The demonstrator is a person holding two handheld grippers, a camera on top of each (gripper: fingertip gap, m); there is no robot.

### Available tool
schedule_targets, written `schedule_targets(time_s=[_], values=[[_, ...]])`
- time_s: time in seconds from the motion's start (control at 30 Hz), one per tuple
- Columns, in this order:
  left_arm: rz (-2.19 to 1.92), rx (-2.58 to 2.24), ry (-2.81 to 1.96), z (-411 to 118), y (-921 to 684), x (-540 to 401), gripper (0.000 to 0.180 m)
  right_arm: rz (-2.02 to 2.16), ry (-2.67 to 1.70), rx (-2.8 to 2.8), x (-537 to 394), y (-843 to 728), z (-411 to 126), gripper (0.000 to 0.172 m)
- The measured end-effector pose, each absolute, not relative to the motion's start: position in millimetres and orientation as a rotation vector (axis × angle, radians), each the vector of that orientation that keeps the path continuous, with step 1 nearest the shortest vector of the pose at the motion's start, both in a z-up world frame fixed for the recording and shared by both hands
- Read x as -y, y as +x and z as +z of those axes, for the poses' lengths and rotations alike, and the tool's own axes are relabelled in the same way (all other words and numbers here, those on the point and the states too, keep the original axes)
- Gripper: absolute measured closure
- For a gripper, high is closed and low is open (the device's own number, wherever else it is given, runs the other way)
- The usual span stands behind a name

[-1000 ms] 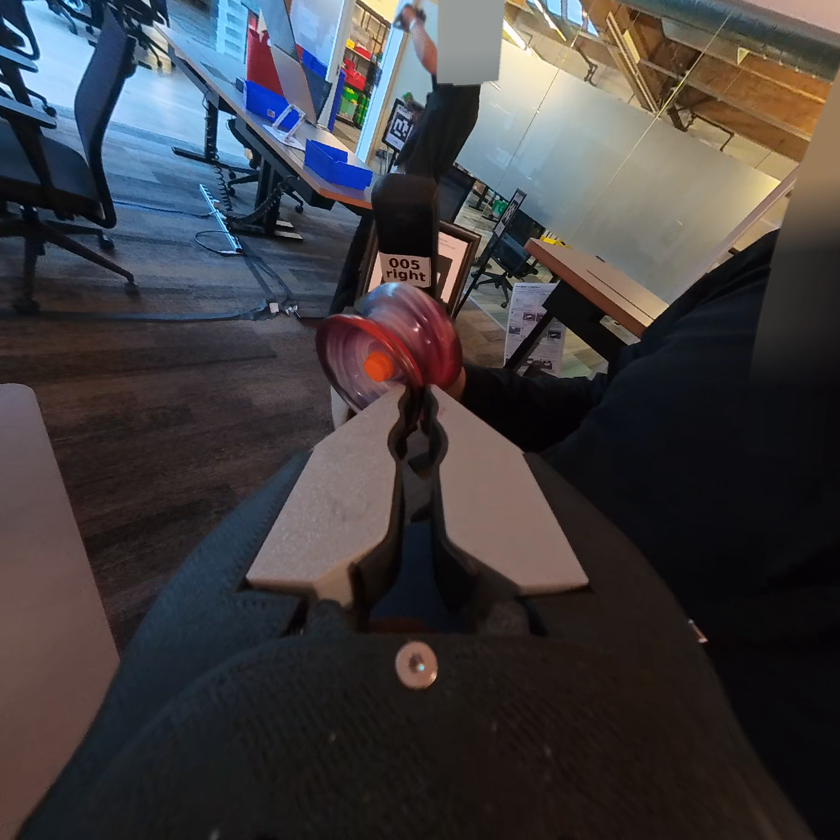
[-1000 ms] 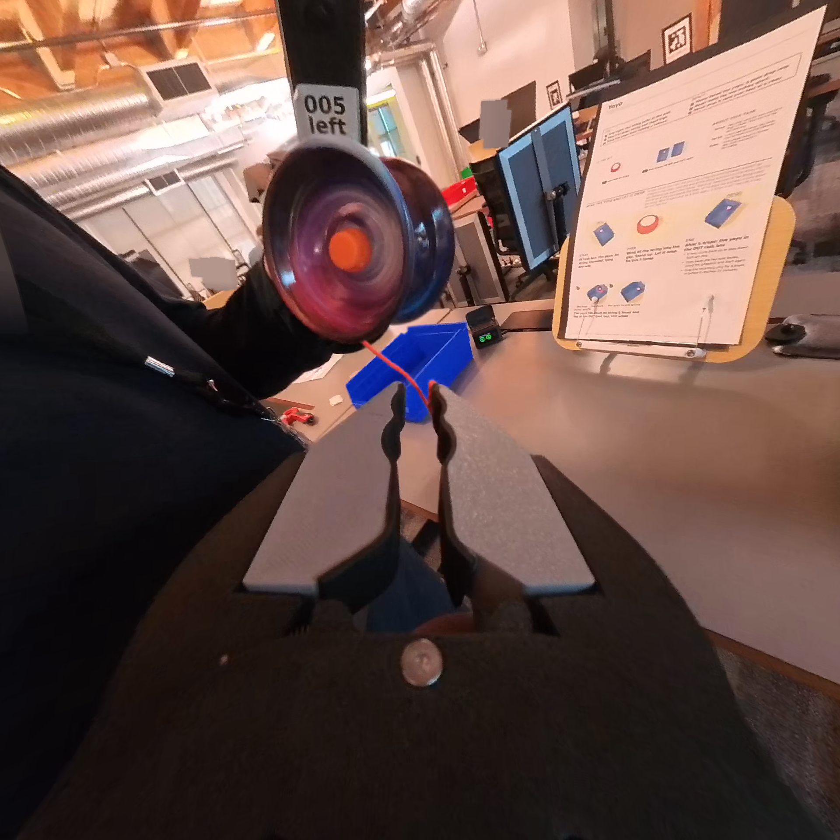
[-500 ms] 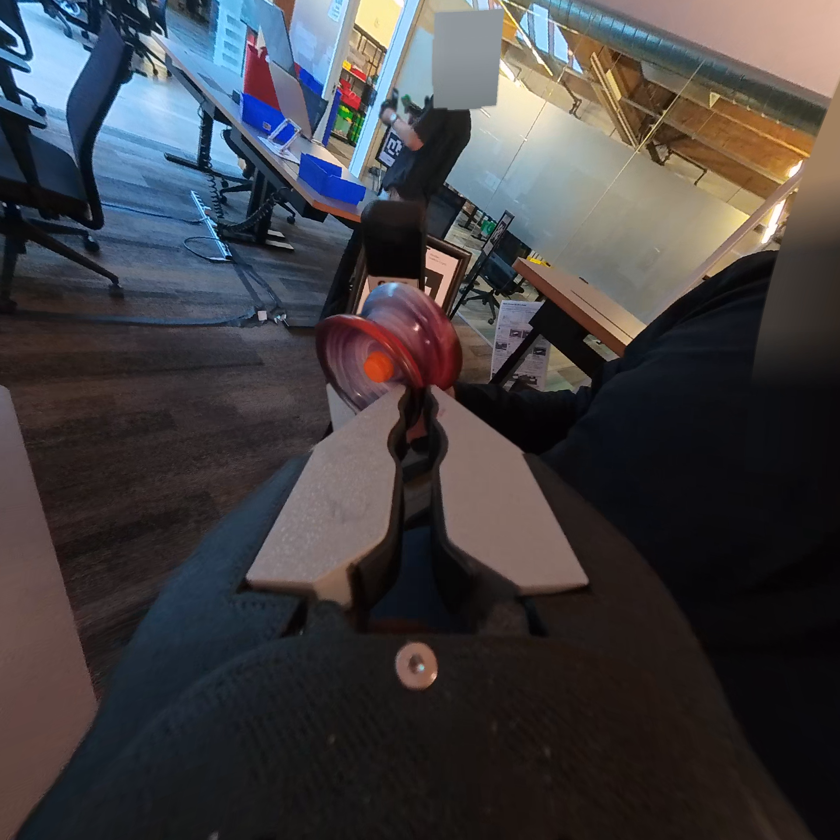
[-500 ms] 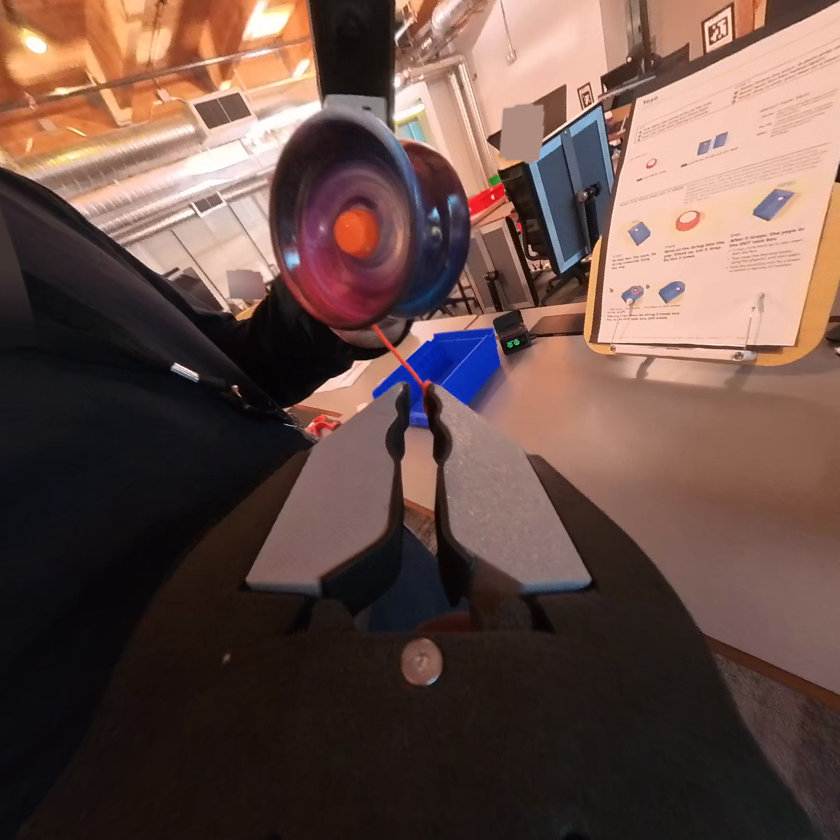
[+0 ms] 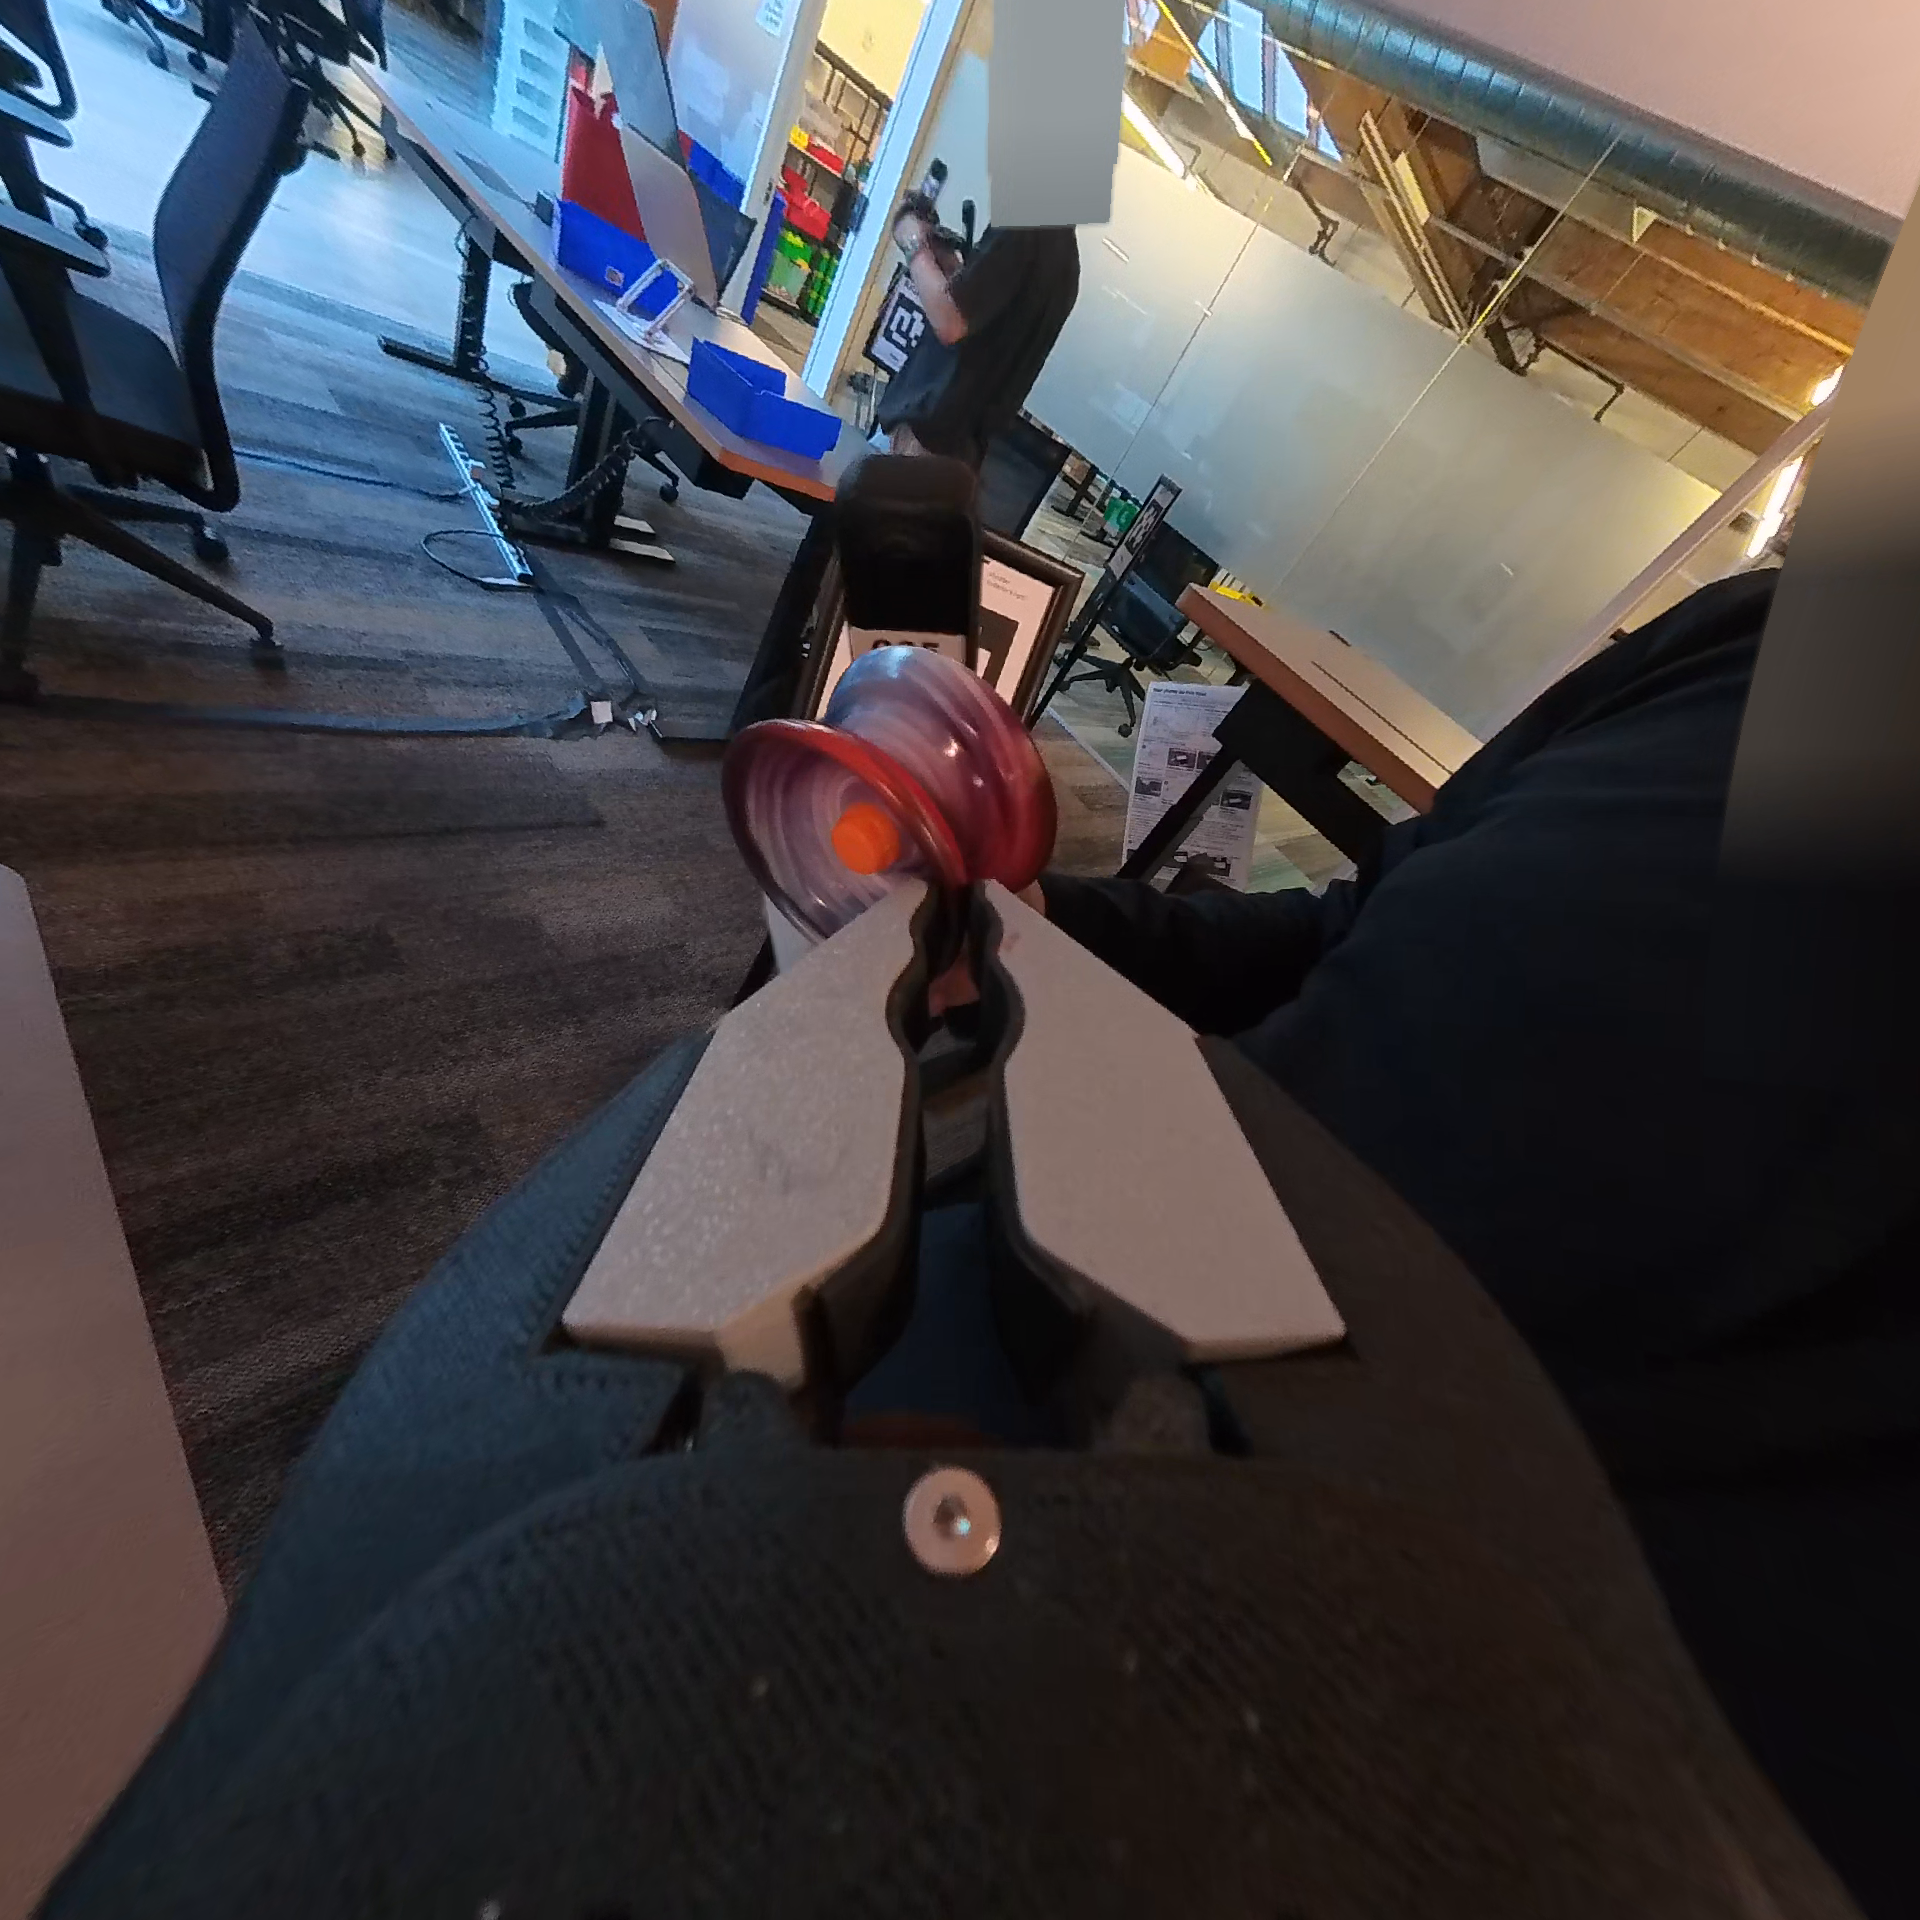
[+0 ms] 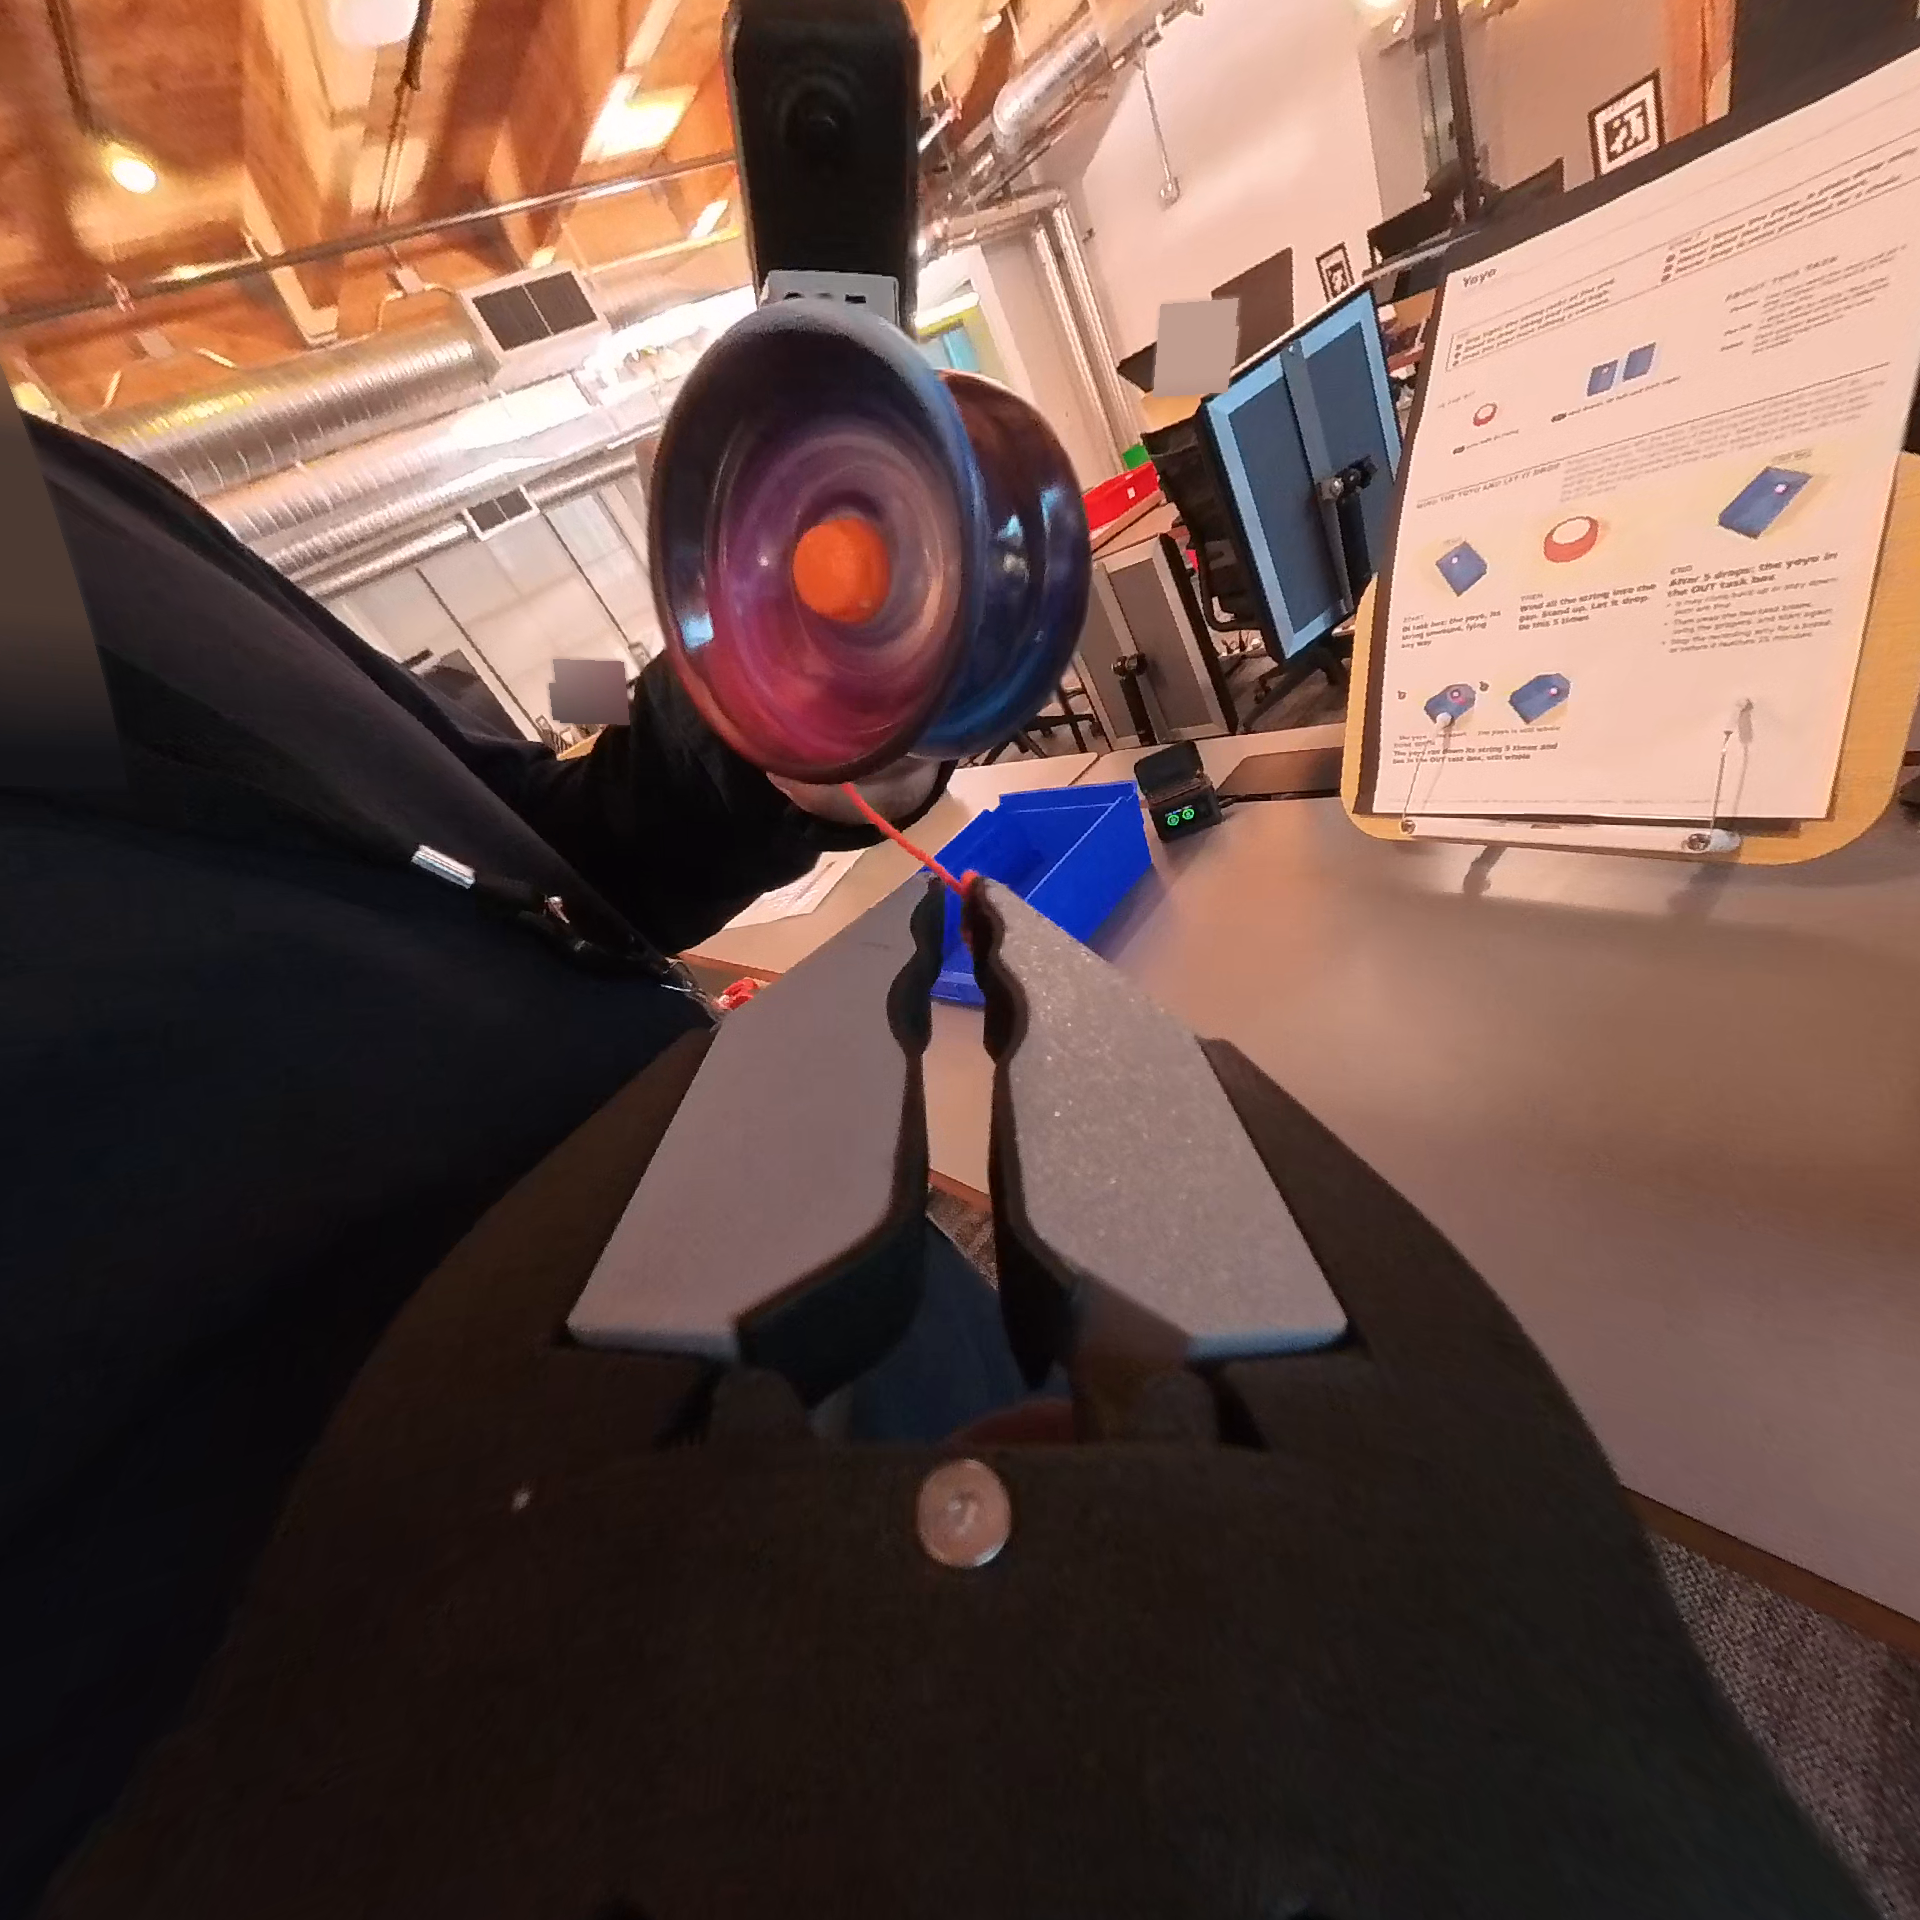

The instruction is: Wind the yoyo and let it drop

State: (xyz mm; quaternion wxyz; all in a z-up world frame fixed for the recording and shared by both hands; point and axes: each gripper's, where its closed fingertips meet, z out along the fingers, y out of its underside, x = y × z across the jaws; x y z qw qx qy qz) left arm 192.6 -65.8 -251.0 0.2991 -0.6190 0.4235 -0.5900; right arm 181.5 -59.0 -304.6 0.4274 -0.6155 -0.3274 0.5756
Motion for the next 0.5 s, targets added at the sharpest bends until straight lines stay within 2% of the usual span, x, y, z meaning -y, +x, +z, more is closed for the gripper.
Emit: schedule_targets(time_s=[0.5], values=[[-1.577, -1.137, -1.636, -252, 190, 66, 0.178, 1.45, -1.568, 0.81, 57, 176, -315, 0.172]])
